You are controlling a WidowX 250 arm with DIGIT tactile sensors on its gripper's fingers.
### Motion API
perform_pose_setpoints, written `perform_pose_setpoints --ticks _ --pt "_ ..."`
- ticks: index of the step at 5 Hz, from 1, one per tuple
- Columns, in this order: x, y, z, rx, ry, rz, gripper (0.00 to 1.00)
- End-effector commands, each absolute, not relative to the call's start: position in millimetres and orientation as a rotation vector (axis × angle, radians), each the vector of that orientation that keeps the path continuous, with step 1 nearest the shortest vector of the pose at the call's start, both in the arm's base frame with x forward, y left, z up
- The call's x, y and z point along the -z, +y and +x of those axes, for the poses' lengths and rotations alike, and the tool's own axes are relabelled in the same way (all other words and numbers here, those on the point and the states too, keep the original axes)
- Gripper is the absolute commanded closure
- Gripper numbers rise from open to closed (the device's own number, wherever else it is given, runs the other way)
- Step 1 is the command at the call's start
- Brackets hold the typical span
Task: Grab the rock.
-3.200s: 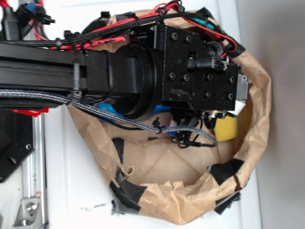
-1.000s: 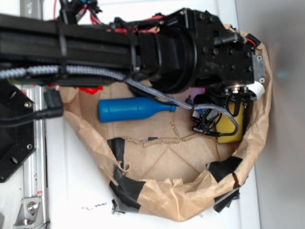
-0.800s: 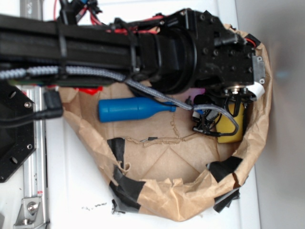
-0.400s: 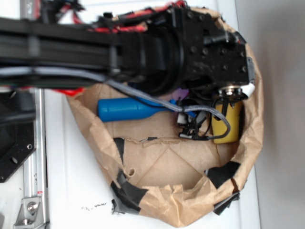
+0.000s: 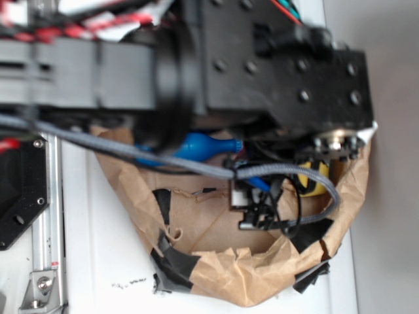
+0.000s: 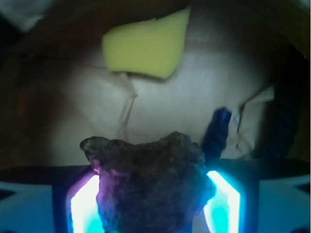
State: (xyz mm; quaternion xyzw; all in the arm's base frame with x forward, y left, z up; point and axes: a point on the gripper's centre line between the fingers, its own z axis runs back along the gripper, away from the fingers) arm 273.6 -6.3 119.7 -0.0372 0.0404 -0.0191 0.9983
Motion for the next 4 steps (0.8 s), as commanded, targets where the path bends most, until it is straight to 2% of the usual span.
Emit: perform_pose_setpoints --ticks 1,3,4 --pt "-167.2 -5.3 281.9 -0.020 -0.036 -0.126 1.00" --pt "-161.8 -5.6 281.9 0.007 -0.044 -0.086 1.00" --pt "-160.4 -5.8 281.2 -0.009 -0.027 -0.108 1.00"
